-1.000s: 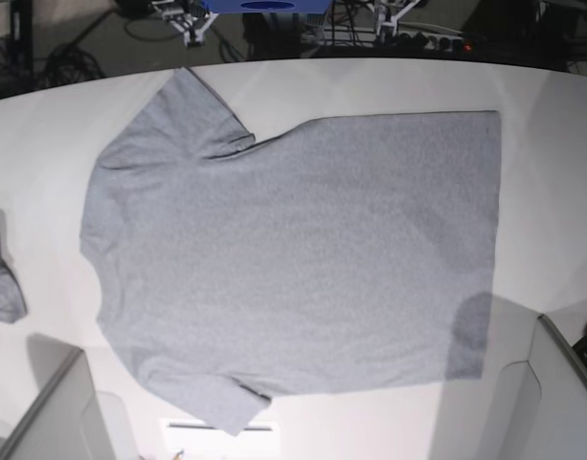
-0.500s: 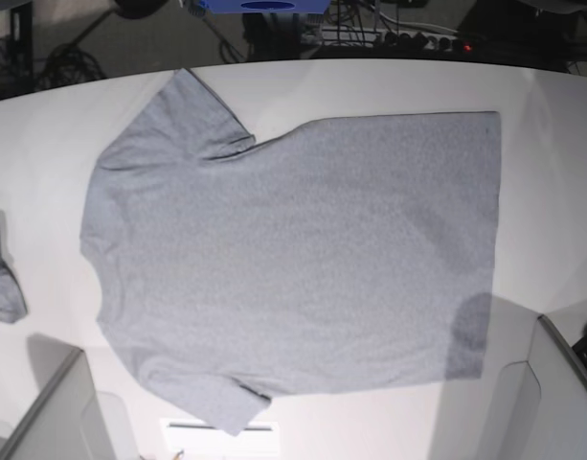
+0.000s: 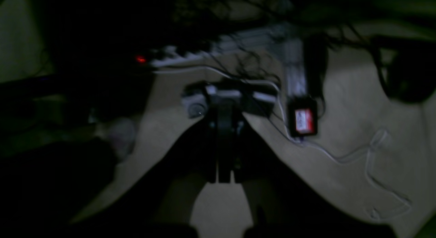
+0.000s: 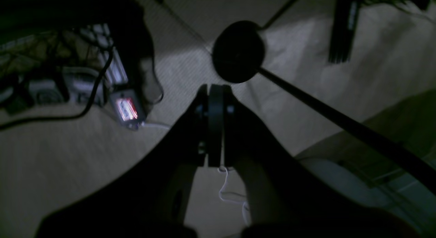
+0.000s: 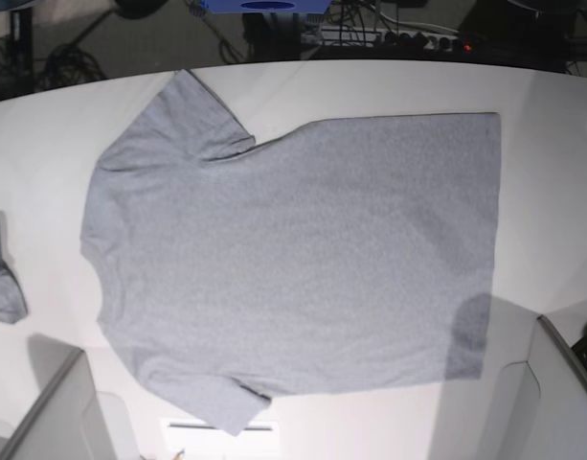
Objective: Fold the T-shirt properly
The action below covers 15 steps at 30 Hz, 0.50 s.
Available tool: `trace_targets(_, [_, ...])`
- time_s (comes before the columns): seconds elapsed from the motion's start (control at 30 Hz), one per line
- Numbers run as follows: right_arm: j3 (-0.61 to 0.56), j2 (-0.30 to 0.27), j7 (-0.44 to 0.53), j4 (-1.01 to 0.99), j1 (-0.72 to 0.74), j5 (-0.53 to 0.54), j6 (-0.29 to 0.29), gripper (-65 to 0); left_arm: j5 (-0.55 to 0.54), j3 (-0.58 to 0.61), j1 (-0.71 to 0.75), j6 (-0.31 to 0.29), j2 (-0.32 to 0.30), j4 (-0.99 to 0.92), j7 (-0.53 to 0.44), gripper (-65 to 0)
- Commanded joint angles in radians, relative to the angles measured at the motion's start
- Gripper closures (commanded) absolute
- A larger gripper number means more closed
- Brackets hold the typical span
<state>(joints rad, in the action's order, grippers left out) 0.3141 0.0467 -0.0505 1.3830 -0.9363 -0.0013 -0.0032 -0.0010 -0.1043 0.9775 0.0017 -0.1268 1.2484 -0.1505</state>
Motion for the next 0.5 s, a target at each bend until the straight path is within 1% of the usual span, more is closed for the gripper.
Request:
trace_targets(0.0, [0.024,0.014,0.018,0.051,-0.023,0.004,-0.004,0.0,0.000,-0.030,0.045,0.007,-0.004,0.057,-0.018,0.0])
trace_targets(0.1, [0.058,0.048,0.018,0.154,-0.040,0.004,-0.004,0.0,0.000,-0.085,0.114,0.007,-0.004,0.204,-0.018,0.0])
trace_targets(0.2, [0.061,0.058,0.018,0.250,-0.053,0.004,-0.004,0.0,-0.003,-0.110,0.172,0.007,-0.003,0.331,-0.018,0.0])
trace_targets(0.23, [0.061,0.058,0.018,0.278,-0.054,0.004,-0.004,0.0,-0.021,-0.114,0.188,0.007,-0.003,0.373,-0.018,0.0])
trace_targets(0.33, [0.059,0.060,0.010,0.362,-0.056,0.004,-0.004,0.0,-0.166,-0.131,0.246,0.007,-0.006,0.526,-0.011,0.0])
trace_targets(0.4, [0.059,0.060,-0.038,0.422,-0.048,0.004,-0.004,0.0,-0.244,-0.131,0.289,0.007,-0.014,0.618,-0.010,0.0])
trace_targets(0.47, [0.061,0.060,-0.091,0.470,-0.019,0.004,-0.004,0.0,-0.274,-0.131,0.320,0.007,-0.037,0.696,-0.016,0.0])
